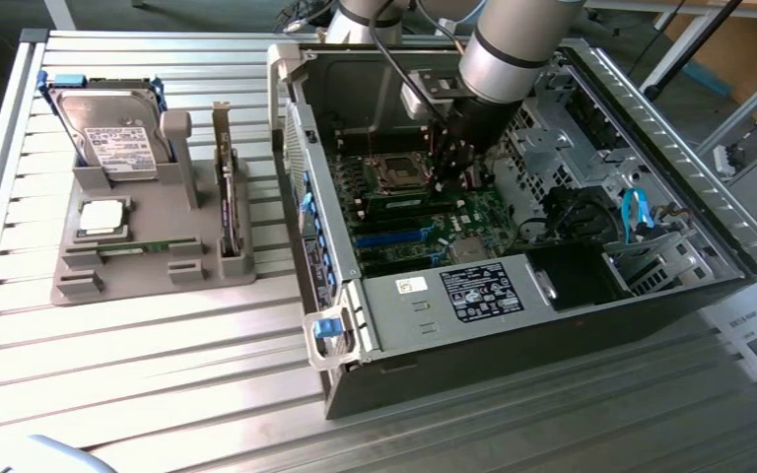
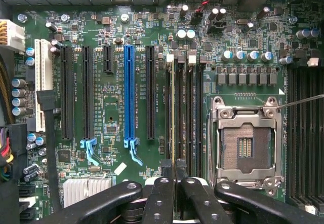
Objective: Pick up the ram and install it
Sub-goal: 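Insert the ram into the slot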
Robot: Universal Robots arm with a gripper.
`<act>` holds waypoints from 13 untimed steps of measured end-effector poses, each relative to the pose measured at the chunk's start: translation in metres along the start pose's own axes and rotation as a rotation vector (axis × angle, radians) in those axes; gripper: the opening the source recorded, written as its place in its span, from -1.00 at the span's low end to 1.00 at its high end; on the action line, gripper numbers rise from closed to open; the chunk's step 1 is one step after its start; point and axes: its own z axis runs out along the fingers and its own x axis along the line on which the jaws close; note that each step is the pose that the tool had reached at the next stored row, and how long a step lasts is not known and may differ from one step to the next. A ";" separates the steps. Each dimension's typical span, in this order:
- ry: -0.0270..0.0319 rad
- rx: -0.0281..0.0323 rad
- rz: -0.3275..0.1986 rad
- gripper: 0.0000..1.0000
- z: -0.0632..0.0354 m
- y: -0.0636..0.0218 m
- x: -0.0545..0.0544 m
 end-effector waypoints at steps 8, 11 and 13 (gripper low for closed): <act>-0.0002 0.0003 0.004 -0.76 0.0000 0.0000 0.000; -0.0002 0.0003 0.007 -0.76 -0.0001 0.0001 0.000; -0.0002 0.0004 0.007 -0.76 0.0002 0.0000 0.000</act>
